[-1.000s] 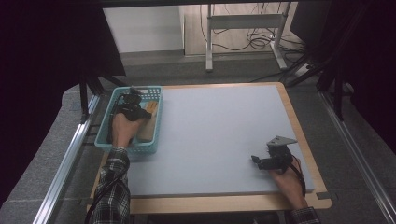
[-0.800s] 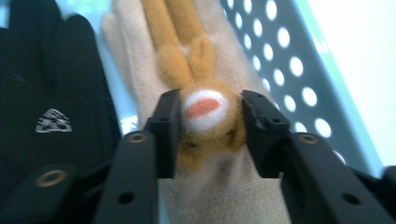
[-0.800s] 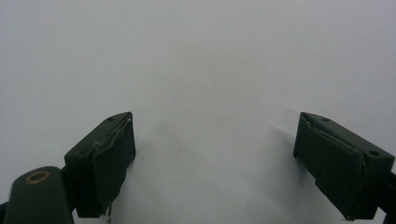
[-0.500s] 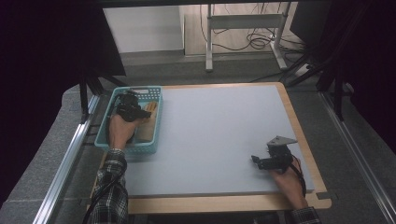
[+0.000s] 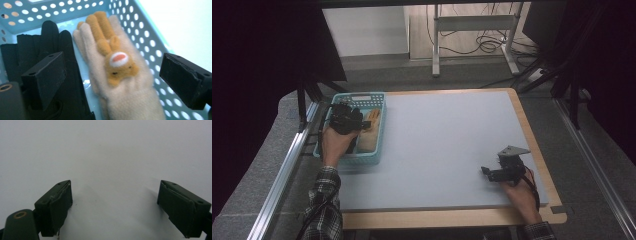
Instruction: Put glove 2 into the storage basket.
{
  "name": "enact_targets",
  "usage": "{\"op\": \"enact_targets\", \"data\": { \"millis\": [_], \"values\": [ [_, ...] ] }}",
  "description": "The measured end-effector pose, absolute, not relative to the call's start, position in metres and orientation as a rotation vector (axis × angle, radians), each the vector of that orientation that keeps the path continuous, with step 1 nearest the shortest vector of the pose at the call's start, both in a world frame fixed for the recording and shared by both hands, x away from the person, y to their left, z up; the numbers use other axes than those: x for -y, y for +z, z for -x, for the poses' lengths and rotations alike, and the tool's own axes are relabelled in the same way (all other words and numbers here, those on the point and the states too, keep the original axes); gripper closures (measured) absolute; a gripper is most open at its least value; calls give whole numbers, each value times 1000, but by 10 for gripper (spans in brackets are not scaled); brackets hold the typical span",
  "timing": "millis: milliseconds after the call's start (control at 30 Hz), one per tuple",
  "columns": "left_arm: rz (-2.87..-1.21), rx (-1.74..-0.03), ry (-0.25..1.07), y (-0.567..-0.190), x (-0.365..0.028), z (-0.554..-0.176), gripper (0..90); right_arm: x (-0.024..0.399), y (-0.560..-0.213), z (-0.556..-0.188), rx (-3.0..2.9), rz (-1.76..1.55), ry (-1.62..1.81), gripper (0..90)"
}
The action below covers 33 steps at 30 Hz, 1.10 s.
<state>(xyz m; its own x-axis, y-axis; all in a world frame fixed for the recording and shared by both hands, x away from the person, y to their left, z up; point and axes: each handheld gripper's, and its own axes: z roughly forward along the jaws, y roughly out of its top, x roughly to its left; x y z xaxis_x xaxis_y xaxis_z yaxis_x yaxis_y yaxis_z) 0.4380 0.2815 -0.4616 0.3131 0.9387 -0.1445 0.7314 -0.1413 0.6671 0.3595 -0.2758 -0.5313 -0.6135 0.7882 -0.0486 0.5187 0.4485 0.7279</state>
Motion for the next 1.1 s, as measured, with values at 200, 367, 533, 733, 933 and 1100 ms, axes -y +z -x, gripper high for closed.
{"op": "enact_targets", "data": {
  "millis": [200, 367, 533, 733, 933, 1100],
  "values": [
    [-1920, -1452, 408, -459, -284, -427, 51, 276, -531, -359, -2323, -1105, 972, 124],
    [-1904, -1420, 403, -455, -283, -420, 40, 276, -531, -359, -2323, -1107, 970, 125],
    [-1903, -1390, 401, -451, -281, -413, 31, 275, -531, -359, -2324, -1106, 970, 125],
    [-1939, -1365, 427, -447, -274, -405, 19, 275, -531, -359, -2324, -1104, 970, 125],
    [-1976, -1332, 454, -447, -267, -399, 12, 275, -531, -359, -2324, -1104, 970, 125],
    [-1993, -1322, 469, -447, -261, -395, 7, 275, -531, -359, -2323, -1105, 969, 125]
  ]
}}
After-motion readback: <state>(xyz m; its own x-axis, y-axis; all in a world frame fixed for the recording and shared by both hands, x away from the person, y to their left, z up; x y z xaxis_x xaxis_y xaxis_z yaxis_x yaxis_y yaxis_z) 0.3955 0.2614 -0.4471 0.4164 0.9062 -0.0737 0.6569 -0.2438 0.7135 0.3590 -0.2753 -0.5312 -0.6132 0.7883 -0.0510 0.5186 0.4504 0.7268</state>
